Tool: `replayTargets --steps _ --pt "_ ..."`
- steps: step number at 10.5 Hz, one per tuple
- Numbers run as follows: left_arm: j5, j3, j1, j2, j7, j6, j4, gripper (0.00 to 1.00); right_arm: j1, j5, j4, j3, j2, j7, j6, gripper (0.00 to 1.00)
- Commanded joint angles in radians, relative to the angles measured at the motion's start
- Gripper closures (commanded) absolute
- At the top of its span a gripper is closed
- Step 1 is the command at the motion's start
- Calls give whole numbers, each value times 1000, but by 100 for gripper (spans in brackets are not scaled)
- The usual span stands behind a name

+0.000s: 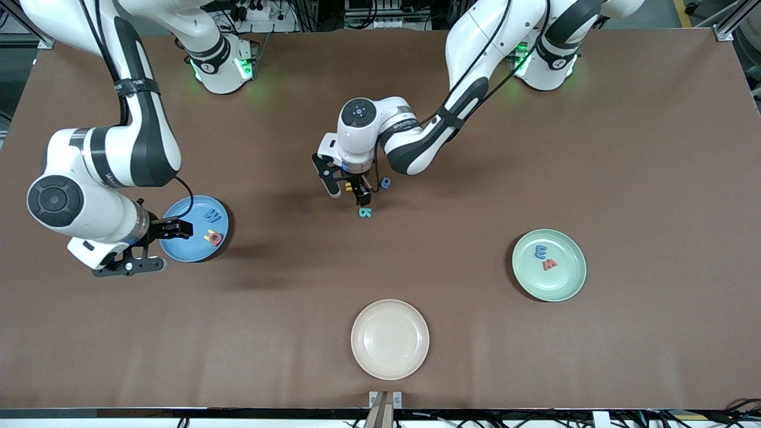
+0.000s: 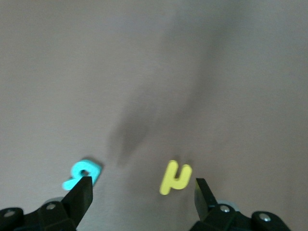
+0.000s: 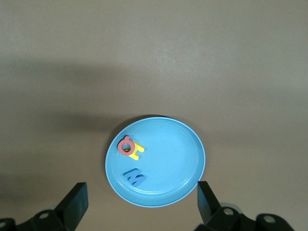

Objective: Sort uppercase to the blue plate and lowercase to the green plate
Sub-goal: 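Lower the left gripper onto the yellow h and close on it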

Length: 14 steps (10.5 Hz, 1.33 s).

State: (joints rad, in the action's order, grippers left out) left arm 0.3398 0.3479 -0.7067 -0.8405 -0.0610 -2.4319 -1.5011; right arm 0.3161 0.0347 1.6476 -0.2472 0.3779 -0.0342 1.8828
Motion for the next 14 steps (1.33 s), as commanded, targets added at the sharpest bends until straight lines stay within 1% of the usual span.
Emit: replayTargets --steps 1,3,6,14 --pt "25 -7 -19 -12 38 -6 21 11 -2 -13 11 8 -31 14 -4 0" --pt "25 -7 -20 -15 38 -6 19 14 -2 -13 11 8 -31 11 -4 0" --pt "25 -7 -22 -29 36 -6 19 21 4 -13 11 8 -37 5 -5 0" --pt "28 -7 -34 -57 24 -6 19 21 4 -13 12 8 -37 2 -5 0"
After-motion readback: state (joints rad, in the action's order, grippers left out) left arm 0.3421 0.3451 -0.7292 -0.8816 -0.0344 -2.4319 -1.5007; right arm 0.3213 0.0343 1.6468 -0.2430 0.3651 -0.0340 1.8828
